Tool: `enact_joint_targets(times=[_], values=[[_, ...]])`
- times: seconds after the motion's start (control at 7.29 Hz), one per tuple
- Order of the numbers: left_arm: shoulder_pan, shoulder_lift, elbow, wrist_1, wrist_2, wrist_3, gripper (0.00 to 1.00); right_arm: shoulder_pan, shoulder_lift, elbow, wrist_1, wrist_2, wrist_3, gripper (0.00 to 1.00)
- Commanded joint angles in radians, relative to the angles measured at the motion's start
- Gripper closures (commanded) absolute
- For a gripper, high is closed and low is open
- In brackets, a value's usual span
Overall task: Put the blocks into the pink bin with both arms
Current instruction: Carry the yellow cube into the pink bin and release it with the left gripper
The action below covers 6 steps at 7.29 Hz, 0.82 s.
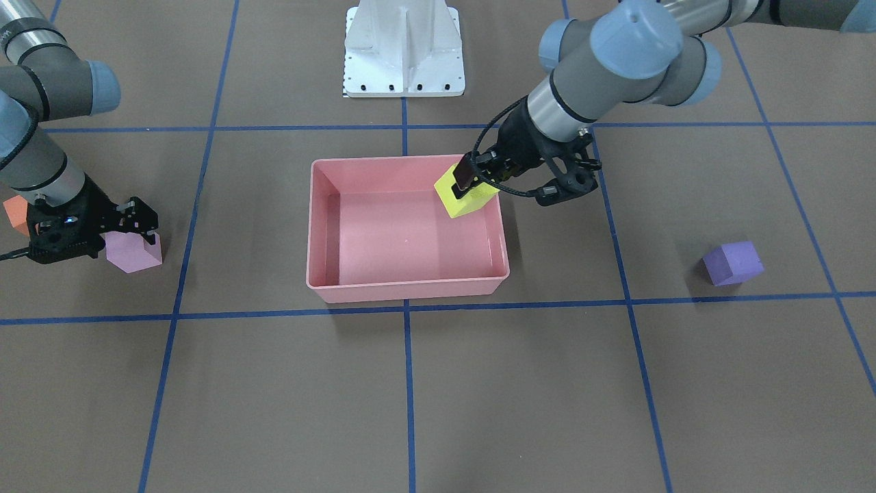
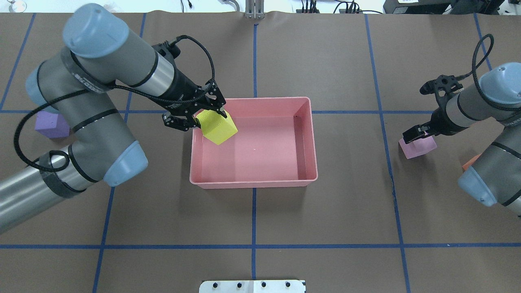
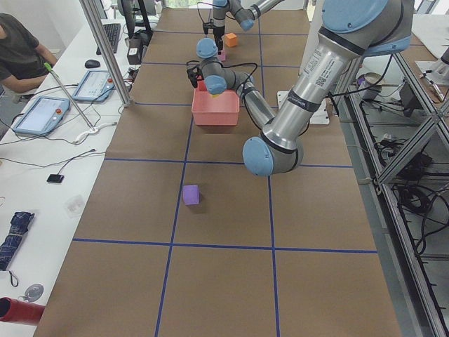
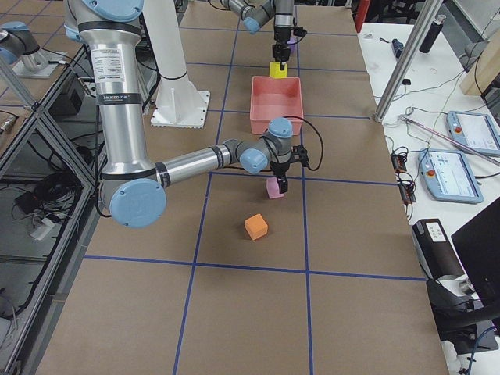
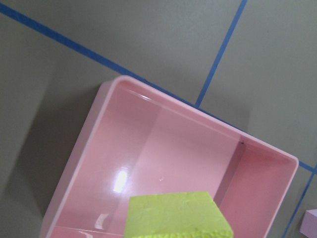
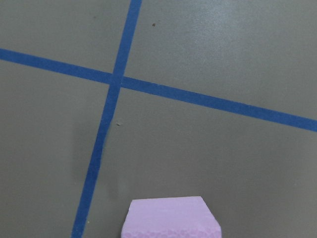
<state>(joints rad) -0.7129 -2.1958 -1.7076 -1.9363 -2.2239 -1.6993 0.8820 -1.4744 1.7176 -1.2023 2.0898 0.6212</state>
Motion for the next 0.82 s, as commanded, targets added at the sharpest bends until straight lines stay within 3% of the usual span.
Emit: enact_joint_targets(times=[0.0, 0.14, 0.27, 0.41, 0.55, 0.69], values=[[0.078, -0.004, 0.022, 0.022, 0.069, -0.003, 1.00, -0.026, -0.009, 0.000, 0.003, 0.009, -0.003, 0.01], [0.098, -0.012, 0.061, 0.022, 0.078, -0.002, 0.88, -0.031, -0.009, -0.003, 0.006, 0.007, -0.003, 0.07], [0.101, -0.019, 0.081, 0.020, 0.098, 0.006, 0.71, -0.031, -0.009, -0.003, 0.006, 0.007, -0.002, 0.39], [0.101, -0.018, 0.094, 0.020, 0.125, 0.009, 0.20, -0.031, -0.009, -0.001, 0.006, 0.009, 0.002, 0.88], [0.096, -0.015, 0.094, 0.022, 0.136, 0.012, 0.16, -0.029, -0.004, 0.008, 0.004, 0.013, 0.002, 1.00], [0.066, -0.015, 0.073, 0.022, 0.125, 0.013, 0.16, -0.028, 0.006, 0.046, -0.017, 0.033, 0.006, 1.00]])
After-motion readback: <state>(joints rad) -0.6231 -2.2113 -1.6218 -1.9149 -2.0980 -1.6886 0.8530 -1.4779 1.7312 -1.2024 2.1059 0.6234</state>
